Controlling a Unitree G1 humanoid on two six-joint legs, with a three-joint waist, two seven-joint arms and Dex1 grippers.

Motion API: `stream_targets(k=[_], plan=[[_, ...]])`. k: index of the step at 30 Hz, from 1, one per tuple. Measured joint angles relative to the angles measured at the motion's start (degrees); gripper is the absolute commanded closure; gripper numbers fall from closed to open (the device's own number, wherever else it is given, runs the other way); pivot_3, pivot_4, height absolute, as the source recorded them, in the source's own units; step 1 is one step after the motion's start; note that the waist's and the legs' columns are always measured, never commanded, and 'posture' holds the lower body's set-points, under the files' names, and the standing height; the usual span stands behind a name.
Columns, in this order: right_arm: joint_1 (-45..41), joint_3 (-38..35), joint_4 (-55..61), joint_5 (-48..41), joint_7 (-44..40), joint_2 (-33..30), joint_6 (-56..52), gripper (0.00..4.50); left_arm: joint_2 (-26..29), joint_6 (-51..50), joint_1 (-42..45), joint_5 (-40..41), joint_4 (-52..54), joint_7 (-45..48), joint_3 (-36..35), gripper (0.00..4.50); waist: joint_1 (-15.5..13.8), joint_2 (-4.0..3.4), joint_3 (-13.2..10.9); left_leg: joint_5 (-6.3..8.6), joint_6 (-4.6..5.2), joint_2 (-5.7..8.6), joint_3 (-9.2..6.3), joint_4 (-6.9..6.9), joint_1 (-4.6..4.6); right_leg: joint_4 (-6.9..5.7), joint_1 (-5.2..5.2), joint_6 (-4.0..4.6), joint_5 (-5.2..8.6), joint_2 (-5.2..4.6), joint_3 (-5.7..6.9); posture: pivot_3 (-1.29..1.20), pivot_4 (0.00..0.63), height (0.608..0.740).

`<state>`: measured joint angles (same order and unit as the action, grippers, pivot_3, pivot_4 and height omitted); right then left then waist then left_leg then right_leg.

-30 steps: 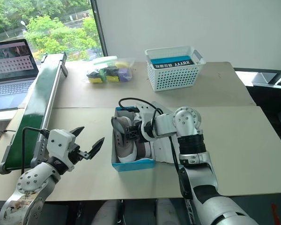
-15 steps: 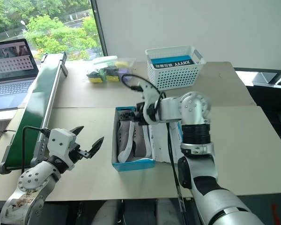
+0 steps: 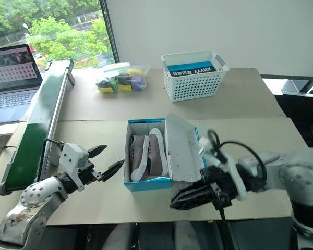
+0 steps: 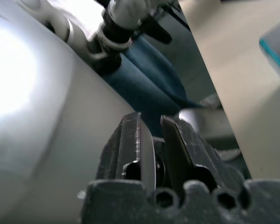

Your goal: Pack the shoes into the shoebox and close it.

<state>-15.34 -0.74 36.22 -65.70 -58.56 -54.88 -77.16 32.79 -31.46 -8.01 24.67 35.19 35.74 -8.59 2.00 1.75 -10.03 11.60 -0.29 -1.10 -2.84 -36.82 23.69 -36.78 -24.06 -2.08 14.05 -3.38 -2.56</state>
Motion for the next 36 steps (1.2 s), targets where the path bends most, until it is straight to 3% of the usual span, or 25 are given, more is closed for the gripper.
stream_targets(k=[2, 4, 7, 10, 14, 17, 19, 22, 24, 29, 33, 36], plan=[[4.3, 4.4, -0.1, 7.0, 0.3, -0.1, 5.6, 4.46, 1.7, 0.2, -0.6, 0.7, -0.3, 2.4, -1.0, 0.0, 0.0, 0.0, 0.0, -0.01, -0.02, 0.02, 0.05, -0.08, 0.02, 0.0, -0.01, -0.01, -0.01, -0.04, -0.05, 0.0, 0.15, 0.728], [11.5, 9.4, -1.7, 17.0, 5.8, 1.7, 13.0, 4.46, 4.7, 0.7, -0.9, 2.5, -1.0, 6.0, -2.6, 0.0, -0.5, 0.21, 0.1, 0.0, -0.02, 0.0, 0.0, -0.07, 0.03, 0.0, -0.01, -0.02, 0.04, -0.01, 0.0, 0.0, 0.15, 0.728], [17.0, 11.2, -7.7, 24.5, 16.3, 10.6, 16.1, 4.46, 7.2, 1.2, -1.0, 2.7, -2.5, 8.9, -4.2, 0.0, -0.9, 0.15, 0.1, 0.0, -0.03, 0.06, 0.07, -0.08, 0.09, -0.04, -0.08, -0.03, 0.02, -0.07, -0.15, 0.0, 0.15, 0.728], [19.3, 8.4, -11.5, 29.7, 25.7, 18.0, 19.5, 4.46, 7.7, 1.5, -0.2, 2.7, -3.1, 10.2, -3.9, 0.0, -1.1, 0.19, 0.1, -0.01, -0.03, 0.05, 0.07, -0.09, 0.06, -0.03, -0.04, -0.07, 0.0, -0.05, -0.19, 0.0, 0.15, 0.728], [23.3, 3.2, -12.0, 29.8, 32.9, 27.6, 21.1, 4.46, 7.8, 1.5, 1.3, 2.6, -4.3, 10.6, -3.3, 0.0, -1.1, 0.27, 0.2, 0.0, -0.04, 0.0, 0.07, -0.08, -0.11, -0.03, 0.12, -0.06, 0.0, -0.03, -0.19, 0.0, 0.15, 0.728], [25.6, -4.7, -13.7, 26.5, 39.6, 38.8, 20.9, 4.46, 8.1, 1.5, 2.6, 2.6, -4.9, 11.3, -1.7, 0.0, -1.1, 0.31, 0.3, 0.01, -0.06, -0.08, 0.09, -0.08, -0.52, 0.04, 0.55, -0.02, 0.01, -0.03, -0.22, 0.0, 0.15, 0.728], [25.1, -7.5, -14.7, 25.2, 42.7, 41.9, 20.7, 4.46, 8.2, 1.5, 3.0, 2.5, -5.0, 11.6, -1.3, 0.0, -1.0, 0.27, 0.3, 0.03, -0.09, -0.15, 0.1, -0.08, -0.64, 0.12, 0.73, 0.32, 0.21, -0.08, -0.24, 0.0, 0.15, 0.728], [20.6, -19.7, -20.4, 19.1, 53.7, 53.3, 21.1, 4.46, 8.7, 1.5, 4.0, 2.3, -6.2, 12.4, -0.1, 0.0, -1.0, 0.38, 0.4, 0.12, -0.23, -0.6, 0.27, -0.06, -0.83, 0.38, 0.97, 0.38, 0.18, 0.04, -0.18, 0.0, 0.15, 0.728], [18.2, -25.0, -22.9, 15.0, 58.1, 56.3, 21.5, 4.46, 8.7, 1.5, 4.5, 2.3, -6.7, 12.6, 0.7, 0.0, -1.0, 0.55, 0.5, 0.12, -0.24, -0.75, 0.26, -0.05, -0.81, 0.8, 0.95, 0.5, 0.09, 0.1, 0.0, 0.0, 0.15, 0.728], [13.1, -35.2, -30.9, -3.7, 62.5, 60.1, 21.9, 4.46, 8.9, 1.5, 5.2, 1.9, -7.3, 12.6, 1.2, 0.0, -0.1, 0.65, 0.6, 0.05, -0.11, -0.84, 0.56, -0.04, -0.69, 0.81, 0.9, 0.52, -0.24, 0.02, -0.09, 0.0, 0.15, 0.728], [11.1, -34.6, -31.8, -13.9, 60.7, 60.1, 22.8, 4.46, 8.9, 1.5, 5.1, 1.4, -6.9, 12.4, 2.4, 0.0, 0.6, -0.48, 0.2, 0.04, -0.08, -0.73, 0.82, 0.15, -0.5, 0.55, 0.47, 0.16, -0.43, 0.16, -0.22, 0.0, 0.15, 0.728], [9.5, -32.6, -28.7, -18.7, 57.5, 59.8, 24.8, 4.46, 8.9, 1.5, 4.7, 1.4, -6.4, 11.8, 2.4, 0.0, 0.6, -0.59, 0.2, 0.05, -0.07, -0.74, 0.89, 0.3, -0.17, 0.04, -0.2, 0.44, -0.38, 0.33, -0.43, 0.0, 0.15, 0.728]])
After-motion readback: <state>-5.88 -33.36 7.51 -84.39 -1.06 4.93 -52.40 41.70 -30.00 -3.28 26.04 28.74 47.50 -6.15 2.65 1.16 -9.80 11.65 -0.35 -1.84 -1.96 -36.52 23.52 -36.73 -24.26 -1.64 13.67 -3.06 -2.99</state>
